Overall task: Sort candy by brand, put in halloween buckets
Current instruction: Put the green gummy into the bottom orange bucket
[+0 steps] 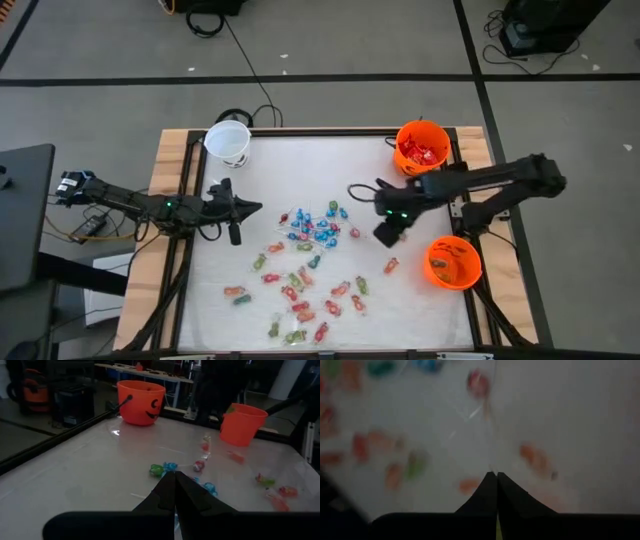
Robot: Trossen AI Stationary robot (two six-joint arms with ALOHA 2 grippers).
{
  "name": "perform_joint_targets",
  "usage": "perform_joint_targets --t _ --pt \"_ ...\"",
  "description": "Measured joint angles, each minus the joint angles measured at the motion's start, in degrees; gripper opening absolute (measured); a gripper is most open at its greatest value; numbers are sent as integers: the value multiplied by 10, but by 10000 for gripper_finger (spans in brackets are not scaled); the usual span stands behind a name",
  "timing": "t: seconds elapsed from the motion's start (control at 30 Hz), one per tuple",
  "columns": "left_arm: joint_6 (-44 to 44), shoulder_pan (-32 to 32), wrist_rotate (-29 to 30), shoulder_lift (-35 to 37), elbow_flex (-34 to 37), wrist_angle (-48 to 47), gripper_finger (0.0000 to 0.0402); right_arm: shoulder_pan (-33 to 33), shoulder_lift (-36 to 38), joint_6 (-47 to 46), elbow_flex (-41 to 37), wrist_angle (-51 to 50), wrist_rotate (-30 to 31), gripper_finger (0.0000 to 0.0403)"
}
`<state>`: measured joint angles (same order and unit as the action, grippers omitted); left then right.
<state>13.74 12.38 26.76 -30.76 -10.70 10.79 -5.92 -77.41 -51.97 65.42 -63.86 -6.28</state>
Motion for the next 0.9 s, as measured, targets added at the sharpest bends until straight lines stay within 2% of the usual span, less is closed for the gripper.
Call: perform_joint_targets --t 0.33,0.6,0.73,0.9 --pt "-14 0 -1 0 0 0 10 -174 85 -187 22 -175 -79 4" --pt "-17 0 0 0 0 0 10 -268 92 -285 -6 -187 -41 8" --pt "-17 0 1 0 0 0 10 -288 91 -328 -50 -186 -19 39" --pt "-15 0 2 0 0 0 14 -289 91 -345 -69 -165 -16 112"
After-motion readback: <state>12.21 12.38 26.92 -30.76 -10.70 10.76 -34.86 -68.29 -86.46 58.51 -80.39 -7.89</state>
